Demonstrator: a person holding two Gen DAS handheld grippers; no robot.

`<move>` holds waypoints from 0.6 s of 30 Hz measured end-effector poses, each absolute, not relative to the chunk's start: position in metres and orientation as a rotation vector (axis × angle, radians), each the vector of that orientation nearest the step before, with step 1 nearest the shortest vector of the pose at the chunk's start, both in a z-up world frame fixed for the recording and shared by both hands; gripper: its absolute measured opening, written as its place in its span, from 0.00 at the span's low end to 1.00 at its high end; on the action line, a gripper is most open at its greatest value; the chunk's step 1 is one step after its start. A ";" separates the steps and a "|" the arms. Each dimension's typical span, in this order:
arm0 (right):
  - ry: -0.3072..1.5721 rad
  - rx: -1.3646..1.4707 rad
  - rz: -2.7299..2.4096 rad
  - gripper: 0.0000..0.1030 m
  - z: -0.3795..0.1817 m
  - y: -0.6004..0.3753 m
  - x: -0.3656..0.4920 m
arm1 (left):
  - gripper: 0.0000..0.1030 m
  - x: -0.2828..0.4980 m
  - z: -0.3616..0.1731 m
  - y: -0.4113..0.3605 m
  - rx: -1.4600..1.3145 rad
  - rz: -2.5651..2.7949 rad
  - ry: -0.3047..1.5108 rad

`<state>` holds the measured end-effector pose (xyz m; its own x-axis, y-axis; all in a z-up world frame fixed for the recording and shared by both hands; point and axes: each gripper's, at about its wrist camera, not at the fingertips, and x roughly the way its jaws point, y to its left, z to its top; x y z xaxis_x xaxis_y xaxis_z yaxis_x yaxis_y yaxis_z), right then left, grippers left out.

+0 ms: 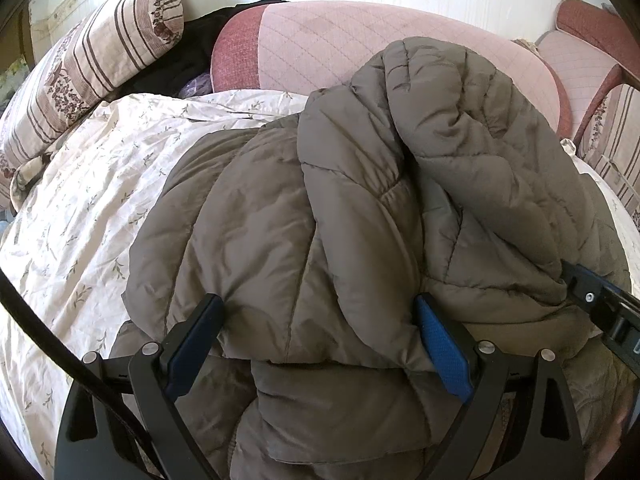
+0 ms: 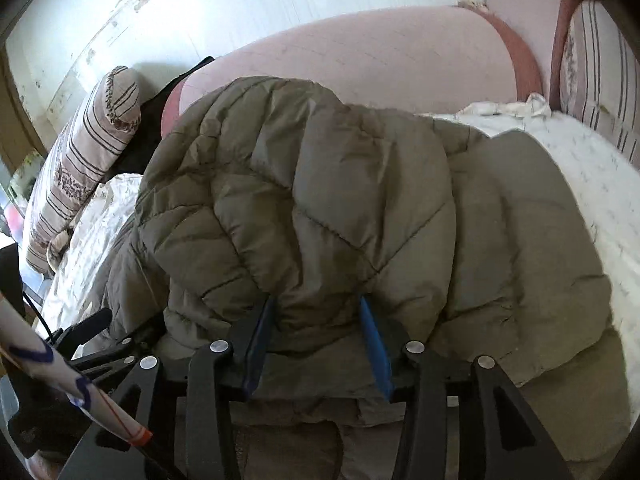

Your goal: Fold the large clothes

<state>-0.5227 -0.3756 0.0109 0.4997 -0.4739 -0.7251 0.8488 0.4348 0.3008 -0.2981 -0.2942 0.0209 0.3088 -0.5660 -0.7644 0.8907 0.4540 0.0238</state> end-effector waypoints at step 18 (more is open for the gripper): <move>0.461 0.721 -1.011 0.45 0.045 -0.385 -0.569 | 0.92 -0.346 0.066 -0.274 0.468 -1.145 0.506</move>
